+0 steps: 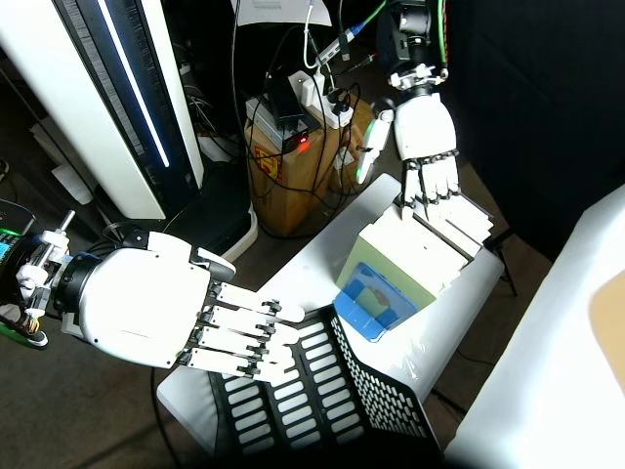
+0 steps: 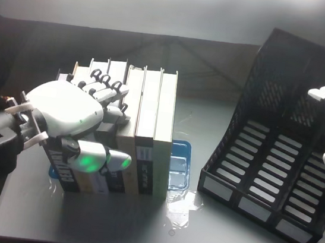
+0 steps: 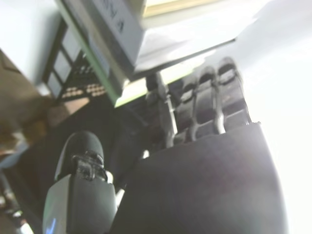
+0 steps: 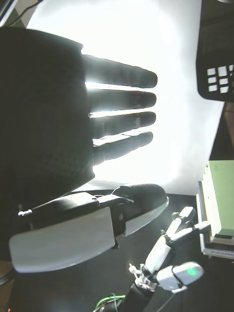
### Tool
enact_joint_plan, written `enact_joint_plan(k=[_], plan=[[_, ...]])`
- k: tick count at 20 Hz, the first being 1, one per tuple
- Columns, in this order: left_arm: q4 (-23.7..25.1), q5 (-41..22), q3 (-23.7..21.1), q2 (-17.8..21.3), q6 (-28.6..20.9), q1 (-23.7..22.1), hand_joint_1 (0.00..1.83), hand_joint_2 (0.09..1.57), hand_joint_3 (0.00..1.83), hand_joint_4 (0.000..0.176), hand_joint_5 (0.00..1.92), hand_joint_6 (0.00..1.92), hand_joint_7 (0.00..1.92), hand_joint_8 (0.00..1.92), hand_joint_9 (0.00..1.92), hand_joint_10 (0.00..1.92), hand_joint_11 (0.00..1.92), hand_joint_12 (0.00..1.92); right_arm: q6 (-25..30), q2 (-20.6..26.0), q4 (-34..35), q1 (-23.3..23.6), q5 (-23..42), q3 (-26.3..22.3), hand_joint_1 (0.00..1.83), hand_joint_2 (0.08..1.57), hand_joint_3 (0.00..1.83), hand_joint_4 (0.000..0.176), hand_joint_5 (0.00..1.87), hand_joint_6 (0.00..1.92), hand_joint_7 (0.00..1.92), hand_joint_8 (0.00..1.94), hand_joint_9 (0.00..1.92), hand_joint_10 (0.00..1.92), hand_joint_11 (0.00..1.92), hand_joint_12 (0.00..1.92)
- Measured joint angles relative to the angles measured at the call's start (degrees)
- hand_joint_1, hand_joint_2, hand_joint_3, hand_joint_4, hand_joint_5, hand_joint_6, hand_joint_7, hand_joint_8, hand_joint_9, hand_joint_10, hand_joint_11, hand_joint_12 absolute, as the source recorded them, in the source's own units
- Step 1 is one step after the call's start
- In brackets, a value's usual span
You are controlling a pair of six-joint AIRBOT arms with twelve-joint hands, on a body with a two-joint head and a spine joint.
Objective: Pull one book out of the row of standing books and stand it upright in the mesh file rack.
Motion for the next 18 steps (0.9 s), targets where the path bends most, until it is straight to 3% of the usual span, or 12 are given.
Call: enact_joint_plan(k=[3, 4, 8, 11, 14, 15, 17, 18], plan=[[0.55, -1.22, -2.12, 1.11, 0.11, 1.60, 0.05, 1.17, 0.00, 0.052, 0.52, 0.01, 0.00, 0.00, 0.00, 0.00, 0.00, 0.00, 0.02, 0.00, 0.09, 0.00, -0.11, 0.00, 0.32, 1.37, 0.00, 0.000, 0.00, 0.00, 0.00, 0.00, 0.00, 0.00, 0.00, 0.00], [0.59, -1.53, -2.93, 1.66, 0.09, 2.05, 0.02, 1.17, 0.00, 0.062, 0.52, 0.01, 0.00, 0.00, 0.00, 0.00, 0.00, 0.00, 0.02, 0.00, 0.13, 0.00, -0.13, 0.00, 0.32, 1.37, 0.00, 0.000, 0.00, 0.00, 0.00, 0.00, 0.00, 0.00, 0.00, 0.00], [2.14, -3.76, -6.69, 4.11, 0.02, 4.42, 0.01, 1.18, 0.01, 0.037, 0.52, 0.00, 0.00, 0.00, 0.00, 0.00, 0.00, 0.00, 0.02, 0.00, 0.15, 0.00, -0.17, 0.00, 0.31, 1.38, 0.00, 0.000, 0.00, 0.00, 0.00, 0.00, 0.00, 0.00, 0.00, 0.00], [2.69, -6.08, -9.73, 5.60, 0.04, 6.93, 0.00, 1.17, 0.00, 0.044, 0.53, 0.01, 0.00, 0.00, 0.00, 0.00, 0.00, 0.00, 0.13, 0.00, 0.24, 0.00, -0.20, 0.00, 0.33, 1.37, 0.00, 0.000, 0.00, 0.00, 0.00, 0.00, 0.00, 0.00, 0.00, 0.00], [2.73, -9.38, -12.37, 6.49, -0.02, 10.12, 0.00, 1.18, 0.00, 0.032, 0.52, 0.00, 0.00, 0.00, 0.00, 0.00, 0.00, 0.00, 0.35, 0.00, 0.31, 0.00, -0.17, 0.00, 0.31, 1.38, 0.00, 0.000, 0.00, 0.00, 0.00, 0.00, 0.00, 0.00, 0.00, 0.00], [2.69, -10.16, -13.11, 6.62, 0.00, 11.43, 0.01, 1.18, 0.00, 0.013, 0.57, 0.02, 0.00, 0.00, 0.00, 0.00, 0.00, 0.00, 0.42, 0.00, 0.28, -0.26, -0.02, 0.00, 0.30, 1.37, 0.00, 0.000, 0.00, 0.00, 0.00, 0.00, 0.00, 0.00, 0.00, 0.00], [2.80, -11.15, -14.86, 7.02, -0.07, 13.11, 0.00, 1.18, 0.00, 0.009, 0.59, 0.03, 0.00, 0.00, 0.00, 0.00, 0.00, 0.00, 0.44, 0.00, 0.35, -0.52, -0.11, 0.00, 0.30, 1.37, 0.00, 0.000, 0.00, 0.00, 0.00, 0.00, 0.00, 0.00, 0.00, 0.00], [2.75, -11.58, -14.99, 7.04, -0.07, 13.64, 0.00, 1.17, 0.00, 0.017, 0.57, 0.02, 0.00, 0.00, 0.00, 0.00, 0.00, 0.00, 0.48, 0.00, 0.31, -0.52, -0.20, 0.00, 0.30, 1.37, 0.00, 0.000, 0.00, 0.00, 0.00, 0.00, 0.00, 0.00, 0.00, 0.00]])
